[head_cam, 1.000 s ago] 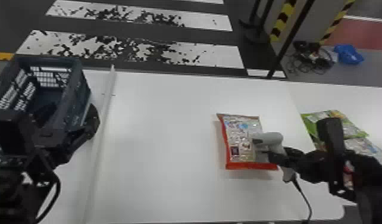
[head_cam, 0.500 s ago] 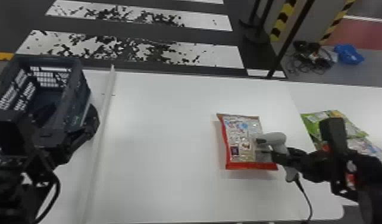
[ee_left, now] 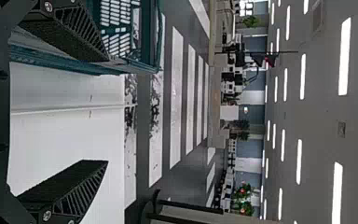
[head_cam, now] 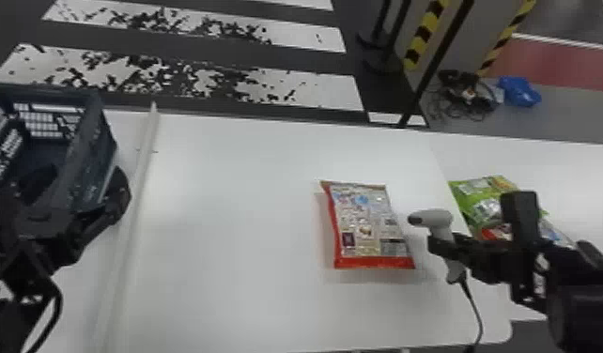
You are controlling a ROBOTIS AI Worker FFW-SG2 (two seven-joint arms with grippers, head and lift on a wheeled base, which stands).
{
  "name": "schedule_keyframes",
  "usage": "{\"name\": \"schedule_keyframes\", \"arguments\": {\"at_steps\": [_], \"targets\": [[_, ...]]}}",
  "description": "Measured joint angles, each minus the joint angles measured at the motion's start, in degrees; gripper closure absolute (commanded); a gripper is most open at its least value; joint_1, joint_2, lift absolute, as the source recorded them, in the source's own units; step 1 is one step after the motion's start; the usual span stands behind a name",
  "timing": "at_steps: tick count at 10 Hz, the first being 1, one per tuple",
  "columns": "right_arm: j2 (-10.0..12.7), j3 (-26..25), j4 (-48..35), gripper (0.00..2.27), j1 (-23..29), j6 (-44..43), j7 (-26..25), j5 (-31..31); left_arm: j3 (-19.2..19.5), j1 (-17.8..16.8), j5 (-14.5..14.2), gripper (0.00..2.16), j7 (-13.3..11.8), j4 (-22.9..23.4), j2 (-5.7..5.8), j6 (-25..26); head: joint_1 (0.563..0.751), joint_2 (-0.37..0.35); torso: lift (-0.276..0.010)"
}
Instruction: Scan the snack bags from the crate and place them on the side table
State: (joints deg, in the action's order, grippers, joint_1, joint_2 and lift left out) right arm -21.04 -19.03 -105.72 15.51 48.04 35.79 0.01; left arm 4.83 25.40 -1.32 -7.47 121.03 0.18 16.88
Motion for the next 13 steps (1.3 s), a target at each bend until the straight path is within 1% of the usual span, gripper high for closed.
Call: {"name": "schedule_keyframes", "arguments": {"at_steps": [2,6,7,8,9,10,11,12,13], "targets": [[-0.35,-0.07,4.6,2.24,-1.47,-3.26,-1.61,0.3,0.05,0.05,0.0,0.1,0.0,0.0,0.0,-0.01,0.695,-0.24,-0.094],[-1.6,0.37,11.13,2.2,-3.75,-6.58,-2.84,1.23,0.02,0.09,-0.05,0.1,0.0,0.0,0.0,0.0,0.695,-0.273,-0.094],[-1.76,0.5,12.02,2.16,-3.97,-7.17,-2.92,1.36,0.02,0.09,-0.08,0.1,0.0,0.0,0.0,0.0,0.695,-0.276,-0.094],[-1.8,0.56,12.49,2.02,-4.07,-7.57,-2.99,1.37,0.03,0.09,-0.09,0.1,0.0,0.0,0.0,0.0,0.695,-0.277,-0.094],[-1.8,0.58,12.68,1.61,-4.08,-7.79,-3.16,1.32,0.03,0.09,-0.08,0.1,0.0,0.0,0.0,-0.02,0.695,-0.278,-0.094],[-1.72,0.55,12.73,1.06,-4.05,-7.94,-3.75,0.95,0.03,0.09,-0.05,0.1,0.0,0.0,0.0,-0.02,0.695,-0.278,-0.094],[-1.66,0.51,12.73,0.61,-3.89,-8.06,-4.23,0.47,0.04,0.09,-0.04,0.1,0.0,0.02,0.0,-0.01,0.695,-0.278,-0.094],[-1.63,0.5,12.74,0.41,-3.75,-8.08,-4.27,0.29,0.06,0.1,-0.05,0.11,0.0,0.13,0.0,0.0,0.695,-0.278,-0.094],[-1.63,0.45,12.68,0.27,-3.67,-8.04,-4.24,0.23,0.07,0.16,-0.06,0.11,0.0,0.16,0.0,0.0,0.695,-0.278,-0.094]]}}
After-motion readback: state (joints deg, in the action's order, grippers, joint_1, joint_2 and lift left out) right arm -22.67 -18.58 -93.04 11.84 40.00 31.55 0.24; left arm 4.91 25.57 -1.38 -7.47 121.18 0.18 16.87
